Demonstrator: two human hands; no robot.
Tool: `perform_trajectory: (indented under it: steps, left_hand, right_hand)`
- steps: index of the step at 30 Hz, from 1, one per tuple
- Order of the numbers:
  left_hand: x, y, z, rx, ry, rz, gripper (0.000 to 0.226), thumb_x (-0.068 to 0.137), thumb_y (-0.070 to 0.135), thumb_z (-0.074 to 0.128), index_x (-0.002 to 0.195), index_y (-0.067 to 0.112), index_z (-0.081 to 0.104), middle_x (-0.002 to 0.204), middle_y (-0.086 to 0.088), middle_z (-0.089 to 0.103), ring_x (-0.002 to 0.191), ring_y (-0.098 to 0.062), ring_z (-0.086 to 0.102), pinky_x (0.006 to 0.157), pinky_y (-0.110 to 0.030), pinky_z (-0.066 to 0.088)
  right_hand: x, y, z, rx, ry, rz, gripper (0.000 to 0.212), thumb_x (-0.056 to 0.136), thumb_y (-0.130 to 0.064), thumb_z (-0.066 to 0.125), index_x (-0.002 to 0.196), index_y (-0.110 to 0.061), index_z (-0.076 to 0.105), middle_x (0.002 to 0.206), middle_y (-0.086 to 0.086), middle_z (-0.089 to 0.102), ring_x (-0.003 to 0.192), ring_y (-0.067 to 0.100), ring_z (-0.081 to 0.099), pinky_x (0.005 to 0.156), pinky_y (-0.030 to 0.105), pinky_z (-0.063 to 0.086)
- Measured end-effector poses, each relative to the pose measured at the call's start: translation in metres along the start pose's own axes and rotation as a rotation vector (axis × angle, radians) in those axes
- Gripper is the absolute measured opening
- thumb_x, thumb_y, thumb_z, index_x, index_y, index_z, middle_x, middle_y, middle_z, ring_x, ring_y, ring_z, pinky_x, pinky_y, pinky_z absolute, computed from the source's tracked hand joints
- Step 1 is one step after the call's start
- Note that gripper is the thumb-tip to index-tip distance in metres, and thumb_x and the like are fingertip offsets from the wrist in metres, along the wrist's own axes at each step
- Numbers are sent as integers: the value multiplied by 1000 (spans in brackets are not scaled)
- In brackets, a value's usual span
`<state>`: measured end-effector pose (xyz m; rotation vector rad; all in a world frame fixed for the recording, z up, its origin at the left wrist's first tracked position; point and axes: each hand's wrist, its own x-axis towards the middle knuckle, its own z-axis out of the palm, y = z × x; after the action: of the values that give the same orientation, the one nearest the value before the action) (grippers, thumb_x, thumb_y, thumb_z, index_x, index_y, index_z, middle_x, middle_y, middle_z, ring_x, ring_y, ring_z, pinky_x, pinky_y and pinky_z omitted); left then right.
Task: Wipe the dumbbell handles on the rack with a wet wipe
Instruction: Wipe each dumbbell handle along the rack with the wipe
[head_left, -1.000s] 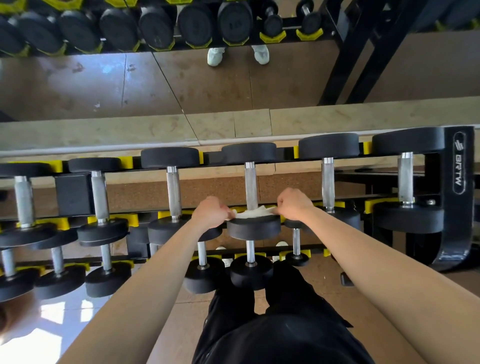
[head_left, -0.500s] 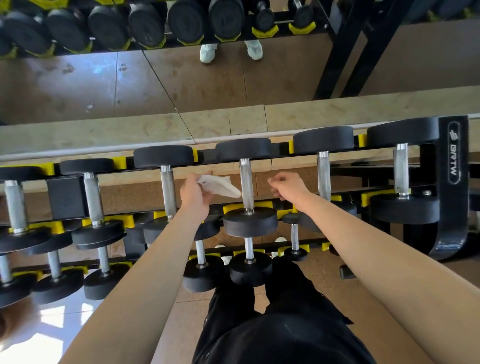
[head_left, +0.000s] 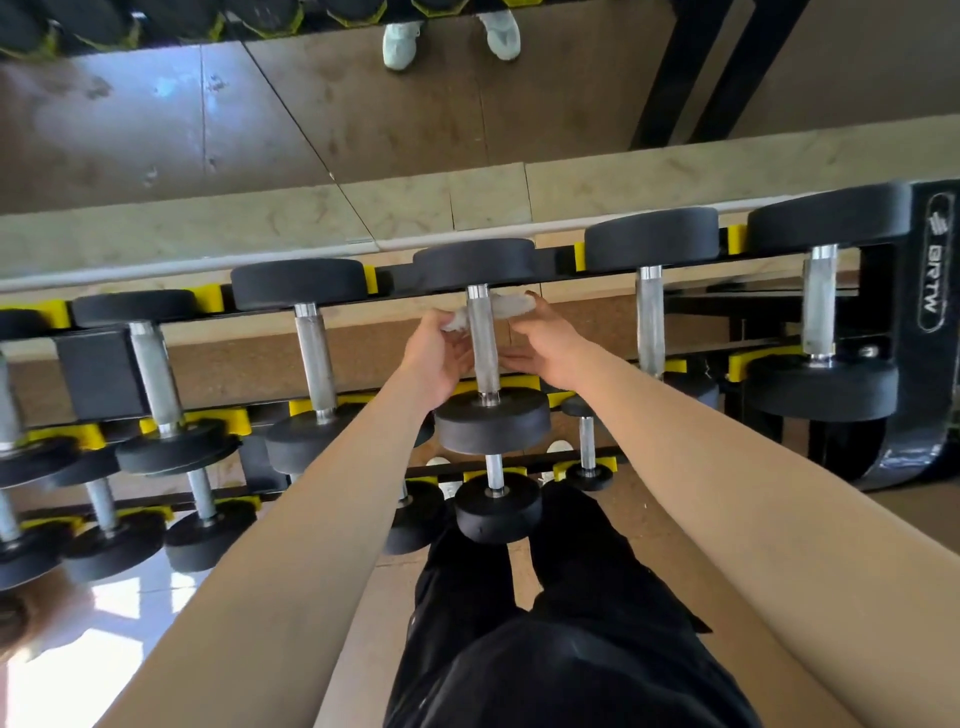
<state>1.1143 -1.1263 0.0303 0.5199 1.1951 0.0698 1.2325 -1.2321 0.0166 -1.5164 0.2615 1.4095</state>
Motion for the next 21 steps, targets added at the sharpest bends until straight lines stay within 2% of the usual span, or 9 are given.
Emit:
perform_trajectory:
  steps: [2, 4, 6, 11, 15, 17, 19, 21]
  left_hand:
    - [2, 1, 0, 37, 13, 14, 39, 100, 31, 48, 131, 9, 57, 126, -16, 68, 115, -30, 66, 101, -43, 51]
    - [3, 4, 1, 29, 73, 71, 31, 102, 27, 54, 126, 9, 61, 118, -14, 71, 108, -28, 70, 92, -39, 57]
    - [5, 6, -2, -46, 140, 130, 28, 101, 24, 58, 125, 9, 62, 113, -12, 74, 101, -25, 74, 90, -39, 59]
    - [2, 12, -8, -247, 201, 158, 26, 101, 19, 59, 125, 10, 60, 106, -9, 76, 92, -20, 76, 95, -40, 58]
    - [2, 6, 7, -37, 152, 174, 22, 99, 18, 62, 118, 8, 61, 110, -11, 74, 97, -23, 75, 88, -38, 60]
    - [3, 4, 14, 22, 145, 165, 21, 100, 15, 61, 119, 6, 61, 110, -12, 73, 98, -26, 74, 86, -38, 61]
    - [2, 4, 13, -8, 175, 172, 19, 99, 12, 62, 116, 4, 60, 109, -13, 73, 100, -27, 73, 87, -38, 61]
    - [-3, 6, 2, -107, 211, 182, 19, 97, 9, 64, 115, 4, 60, 110, -14, 73, 97, -25, 75, 88, -38, 61]
  right_hand:
    - [5, 0, 6, 16, 69, -7, 31, 98, -15, 61, 129, -17, 60, 122, 12, 69, 109, 35, 69, 93, 46, 57]
    - [7, -2, 12, 66, 152, -35, 26, 94, -18, 66, 118, -9, 67, 110, 14, 74, 105, 33, 71, 92, 44, 58]
    - [1, -9, 21, 121, 131, -50, 26, 94, -19, 67, 116, -6, 67, 110, 16, 74, 100, 30, 72, 92, 42, 58]
    - [-1, -18, 37, 134, 99, -3, 31, 97, -28, 62, 121, -8, 65, 115, 14, 72, 109, 32, 67, 97, 44, 53]
    - [-12, -19, 16, 258, 198, -17, 11, 96, -17, 64, 105, -13, 66, 109, 9, 74, 102, 22, 72, 95, 37, 56]
    - [-15, -15, 0, 349, 245, -40, 10, 97, -14, 63, 106, -19, 64, 109, 5, 74, 99, 17, 73, 93, 34, 56]
    - [-18, -10, -2, 387, 260, -68, 15, 96, -13, 64, 108, -22, 64, 112, 4, 73, 98, 15, 73, 94, 33, 56]
    - [-18, -8, 10, 381, 226, -69, 17, 95, -12, 65, 111, -18, 67, 112, 7, 74, 98, 18, 74, 91, 32, 58]
